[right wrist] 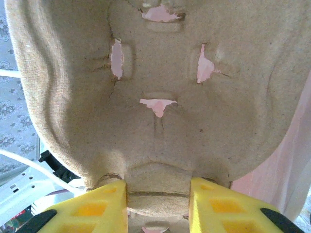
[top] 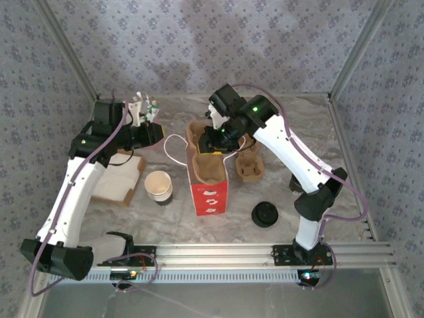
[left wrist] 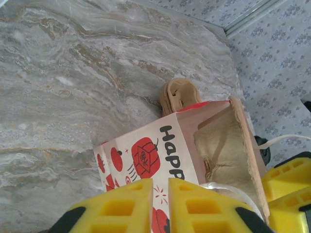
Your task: Pack the takeout coffee
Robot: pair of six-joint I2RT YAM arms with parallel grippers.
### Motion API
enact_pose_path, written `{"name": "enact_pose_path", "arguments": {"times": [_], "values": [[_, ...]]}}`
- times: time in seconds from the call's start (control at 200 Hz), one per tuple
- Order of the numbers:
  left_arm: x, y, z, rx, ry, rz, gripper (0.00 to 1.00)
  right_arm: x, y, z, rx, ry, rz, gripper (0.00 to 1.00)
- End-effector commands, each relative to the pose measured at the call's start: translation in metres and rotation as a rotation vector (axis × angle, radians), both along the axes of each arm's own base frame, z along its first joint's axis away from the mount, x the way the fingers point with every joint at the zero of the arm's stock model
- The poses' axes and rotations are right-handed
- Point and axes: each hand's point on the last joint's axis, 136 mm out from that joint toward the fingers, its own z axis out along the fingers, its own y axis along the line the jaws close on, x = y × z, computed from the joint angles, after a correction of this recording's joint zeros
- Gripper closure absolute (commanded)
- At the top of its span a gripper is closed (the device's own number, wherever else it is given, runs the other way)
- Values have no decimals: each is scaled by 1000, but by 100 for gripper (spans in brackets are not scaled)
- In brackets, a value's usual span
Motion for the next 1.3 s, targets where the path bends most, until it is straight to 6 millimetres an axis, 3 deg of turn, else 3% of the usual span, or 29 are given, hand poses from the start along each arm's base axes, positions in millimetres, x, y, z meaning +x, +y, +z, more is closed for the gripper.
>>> {"name": "enact_pose_path", "arguments": {"times": [0.0, 0.41, 0.48, 0.6, 0.754, 1.019, 1.294], "values": [[-7, 0, 11, -26, -39, -14, 87, -4, -2, -12, -21, 56, 24, 65], [-15, 2, 8, -33, -34, -6, 89, -4, -8, -21, -50, 83, 29, 66], [-14, 2, 8, -30, -36, -3, 81, -5, -8, -18, -49, 71, 34, 66], [-9, 4, 14, -11, -55, 1, 52, -8, -9, -13, -49, 47, 38, 66], [4, 1, 27, 8, -74, -9, 44, -9, -10, -7, -30, 23, 36, 66], [33, -13, 18, 18, -21, -67, 42, -9, -16, -2, -39, -20, 23, 66], [37, -46, 3, 59, 30, -178, 45, -14, -16, -8, -57, 17, 42, 66]]}}
